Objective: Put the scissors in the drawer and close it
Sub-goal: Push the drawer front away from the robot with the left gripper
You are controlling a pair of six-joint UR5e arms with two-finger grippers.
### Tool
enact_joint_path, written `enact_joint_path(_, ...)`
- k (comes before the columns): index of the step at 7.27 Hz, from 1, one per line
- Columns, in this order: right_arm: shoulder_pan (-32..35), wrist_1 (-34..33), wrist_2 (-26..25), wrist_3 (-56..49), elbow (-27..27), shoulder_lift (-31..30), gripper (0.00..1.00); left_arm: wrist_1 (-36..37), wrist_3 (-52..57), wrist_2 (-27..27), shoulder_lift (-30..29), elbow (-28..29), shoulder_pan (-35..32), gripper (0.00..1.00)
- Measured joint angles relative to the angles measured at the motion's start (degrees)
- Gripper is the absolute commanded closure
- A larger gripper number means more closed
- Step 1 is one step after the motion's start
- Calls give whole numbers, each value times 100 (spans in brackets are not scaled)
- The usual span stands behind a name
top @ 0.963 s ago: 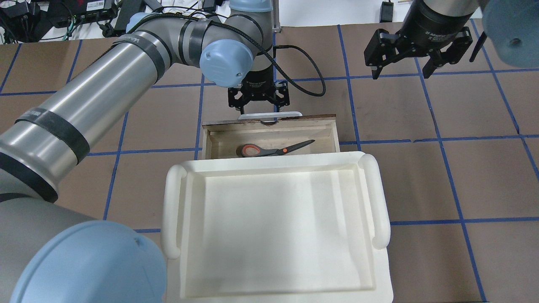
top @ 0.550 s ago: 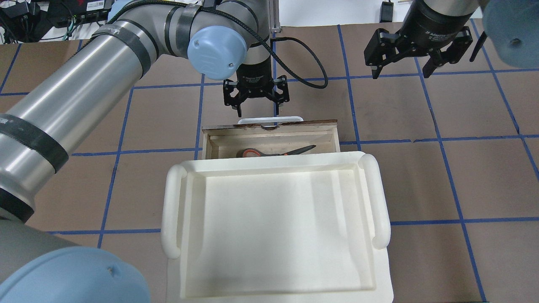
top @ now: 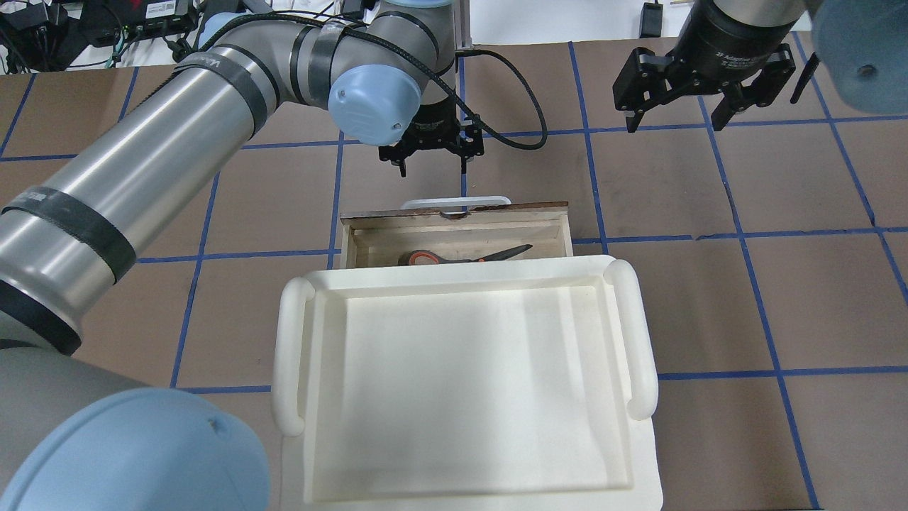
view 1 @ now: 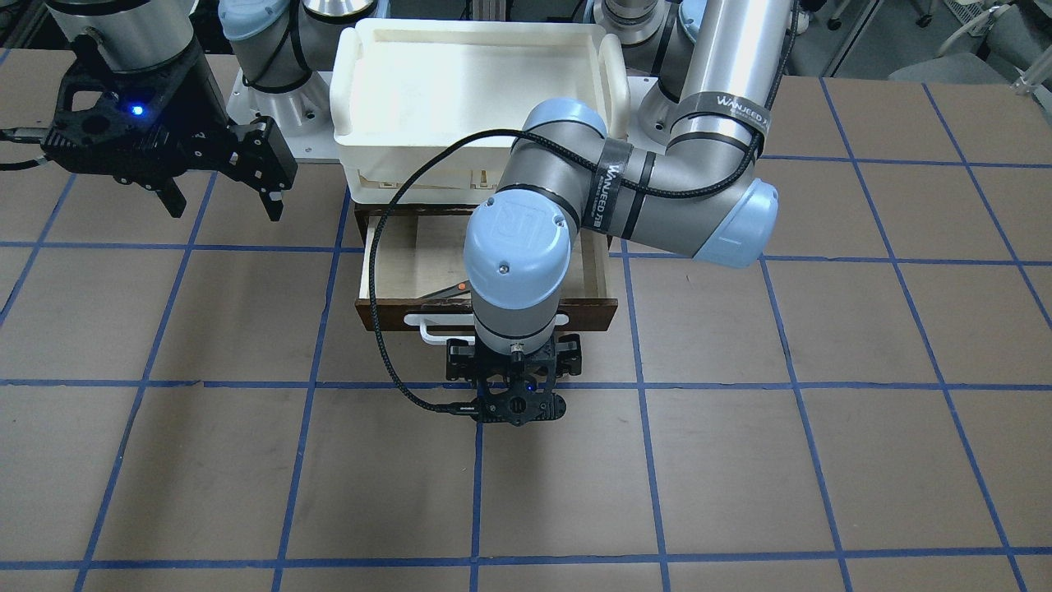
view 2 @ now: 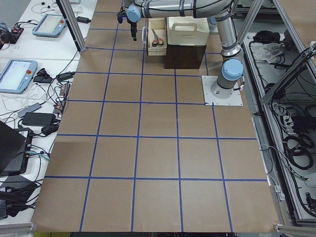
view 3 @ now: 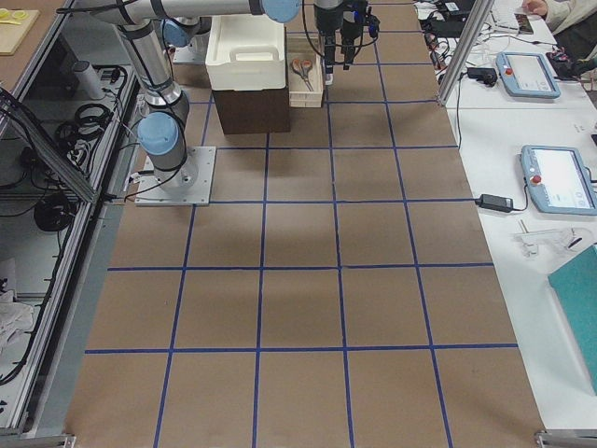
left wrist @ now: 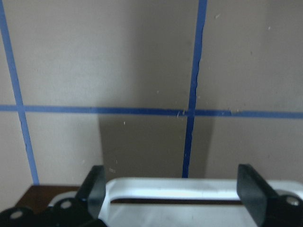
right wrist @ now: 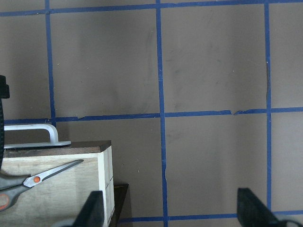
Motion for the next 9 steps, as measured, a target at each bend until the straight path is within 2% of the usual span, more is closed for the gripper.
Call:
enact_joint_path(3,-1,0,0,0,0,0,0,-65,-97,53,-153,-163,-249,0)
enact_joint_path(7,0,7,0,8,0,-1,0,-1105,-450,1,371,-183,-520,0)
enact_joint_path(9,-1,11,0,9,0,0,0,-1085,-407,32,389,-186,-473,0)
